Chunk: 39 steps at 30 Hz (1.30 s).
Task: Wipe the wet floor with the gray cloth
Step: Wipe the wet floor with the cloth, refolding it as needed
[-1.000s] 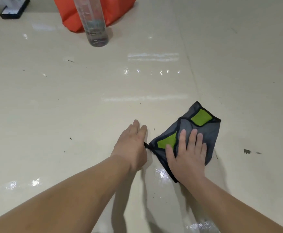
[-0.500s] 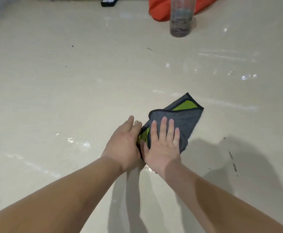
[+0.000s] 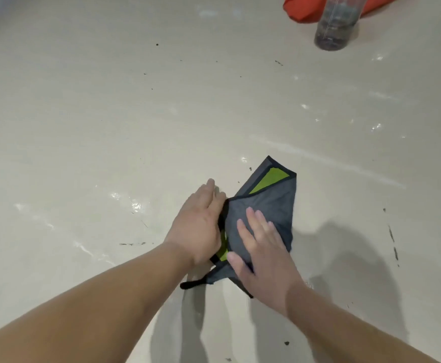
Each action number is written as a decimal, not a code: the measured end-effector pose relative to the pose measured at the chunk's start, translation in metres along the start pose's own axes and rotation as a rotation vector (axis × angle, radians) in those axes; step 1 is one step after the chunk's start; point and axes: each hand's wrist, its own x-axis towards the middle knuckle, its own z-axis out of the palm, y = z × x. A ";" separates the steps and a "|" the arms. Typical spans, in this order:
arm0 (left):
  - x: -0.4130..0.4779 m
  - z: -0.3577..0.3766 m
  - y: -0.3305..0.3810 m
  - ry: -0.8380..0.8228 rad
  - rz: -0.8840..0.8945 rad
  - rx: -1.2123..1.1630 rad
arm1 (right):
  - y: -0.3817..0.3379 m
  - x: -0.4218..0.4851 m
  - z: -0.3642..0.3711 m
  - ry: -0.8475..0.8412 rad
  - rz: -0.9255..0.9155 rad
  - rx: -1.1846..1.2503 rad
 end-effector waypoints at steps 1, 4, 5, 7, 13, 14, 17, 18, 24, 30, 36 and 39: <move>0.001 0.008 0.007 0.045 0.056 -0.009 | 0.004 -0.001 -0.013 0.071 0.047 0.096; -0.004 0.032 0.035 0.008 0.235 0.051 | 0.013 -0.001 -0.048 0.354 0.180 0.132; -0.008 0.041 0.042 -0.072 0.270 0.116 | 0.011 0.001 -0.060 0.340 0.255 0.158; -0.009 0.057 0.045 -0.196 0.313 0.232 | 0.003 0.004 -0.081 0.206 0.414 0.171; 0.012 0.040 -0.009 -0.215 0.493 0.436 | -0.054 0.023 -0.126 -0.238 0.616 -0.173; 0.014 0.034 -0.023 -0.231 0.518 0.453 | -0.065 0.025 -0.128 -0.266 0.642 -0.172; 0.019 0.018 -0.063 -0.226 0.557 0.419 | -0.096 0.028 -0.125 -0.298 0.695 -0.115; 0.020 0.014 -0.076 -0.205 0.568 0.402 | -0.106 0.031 -0.119 -0.307 0.694 -0.120; 0.022 0.020 -0.113 -0.072 0.497 0.328 | -0.154 0.078 -0.091 -0.407 0.551 -0.245; -0.010 0.014 -0.197 -0.049 0.314 0.263 | -0.192 0.122 -0.034 -0.141 0.652 -0.114; -0.066 -0.003 -0.289 -0.019 0.139 0.166 | -0.232 0.135 0.034 -0.015 0.533 -0.009; -0.119 -0.004 -0.309 -0.051 0.059 0.099 | -0.242 0.140 0.048 -0.020 0.458 -0.062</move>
